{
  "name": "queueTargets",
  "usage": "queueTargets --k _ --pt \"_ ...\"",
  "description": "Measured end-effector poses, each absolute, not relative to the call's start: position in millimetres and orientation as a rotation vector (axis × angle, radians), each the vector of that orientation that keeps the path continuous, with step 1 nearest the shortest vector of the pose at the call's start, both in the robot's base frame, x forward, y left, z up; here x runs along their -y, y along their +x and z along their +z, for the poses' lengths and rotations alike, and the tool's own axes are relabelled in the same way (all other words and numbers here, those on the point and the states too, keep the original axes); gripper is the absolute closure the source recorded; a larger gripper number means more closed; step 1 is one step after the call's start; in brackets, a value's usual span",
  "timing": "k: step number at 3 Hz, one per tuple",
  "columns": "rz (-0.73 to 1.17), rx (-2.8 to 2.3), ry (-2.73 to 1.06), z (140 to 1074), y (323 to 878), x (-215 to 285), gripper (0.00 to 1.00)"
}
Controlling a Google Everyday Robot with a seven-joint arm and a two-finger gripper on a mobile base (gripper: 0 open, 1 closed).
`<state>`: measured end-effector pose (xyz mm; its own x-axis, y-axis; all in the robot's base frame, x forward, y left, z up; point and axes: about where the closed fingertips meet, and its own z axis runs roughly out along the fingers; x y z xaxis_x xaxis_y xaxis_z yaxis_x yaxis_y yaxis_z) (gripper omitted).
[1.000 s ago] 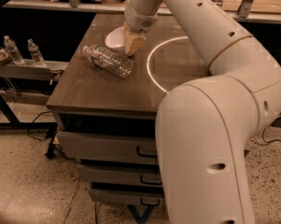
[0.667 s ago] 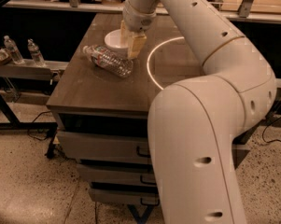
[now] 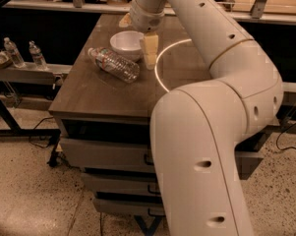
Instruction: Move white bowl near water bottle
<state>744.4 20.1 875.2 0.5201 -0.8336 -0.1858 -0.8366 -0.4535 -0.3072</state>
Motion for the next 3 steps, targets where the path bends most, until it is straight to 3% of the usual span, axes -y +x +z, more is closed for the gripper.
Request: queueTargets --k 3 --pt "-0.199 -1.732 -1.747 983 771 115 0.00"
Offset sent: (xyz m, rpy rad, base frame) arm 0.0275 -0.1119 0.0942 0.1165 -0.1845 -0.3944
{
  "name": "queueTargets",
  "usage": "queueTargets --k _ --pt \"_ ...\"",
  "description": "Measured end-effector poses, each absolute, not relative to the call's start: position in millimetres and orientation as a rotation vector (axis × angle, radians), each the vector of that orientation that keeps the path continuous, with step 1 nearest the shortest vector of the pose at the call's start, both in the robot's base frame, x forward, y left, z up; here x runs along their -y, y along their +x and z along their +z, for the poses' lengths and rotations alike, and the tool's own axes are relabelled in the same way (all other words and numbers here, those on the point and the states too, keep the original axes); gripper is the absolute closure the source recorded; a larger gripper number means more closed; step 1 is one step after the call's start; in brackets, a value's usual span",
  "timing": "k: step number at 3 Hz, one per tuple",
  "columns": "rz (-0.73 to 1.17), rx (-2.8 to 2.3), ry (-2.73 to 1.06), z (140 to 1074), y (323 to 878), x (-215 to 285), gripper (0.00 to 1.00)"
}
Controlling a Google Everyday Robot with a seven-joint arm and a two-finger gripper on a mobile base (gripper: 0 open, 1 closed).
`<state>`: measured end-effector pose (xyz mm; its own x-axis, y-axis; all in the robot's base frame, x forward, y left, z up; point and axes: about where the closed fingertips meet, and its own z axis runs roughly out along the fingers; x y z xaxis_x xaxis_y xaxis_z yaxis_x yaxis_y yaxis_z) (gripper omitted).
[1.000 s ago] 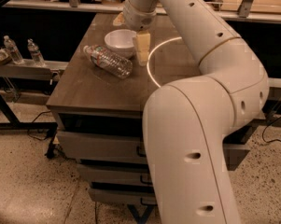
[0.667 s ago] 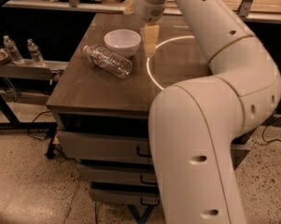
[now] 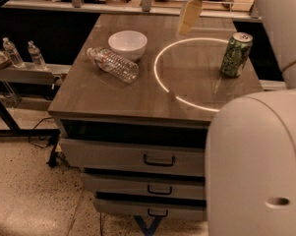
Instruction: Move white bowl near water bottle
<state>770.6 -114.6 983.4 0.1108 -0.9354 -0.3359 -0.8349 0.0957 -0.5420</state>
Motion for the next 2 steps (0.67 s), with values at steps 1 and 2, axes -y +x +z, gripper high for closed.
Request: queueTargets --k 1,2 --pt "-0.155 -1.823 -1.398 1018 750 175 0.00" --pt "-0.144 -1.908 -1.224 1002 740 223 0.00"
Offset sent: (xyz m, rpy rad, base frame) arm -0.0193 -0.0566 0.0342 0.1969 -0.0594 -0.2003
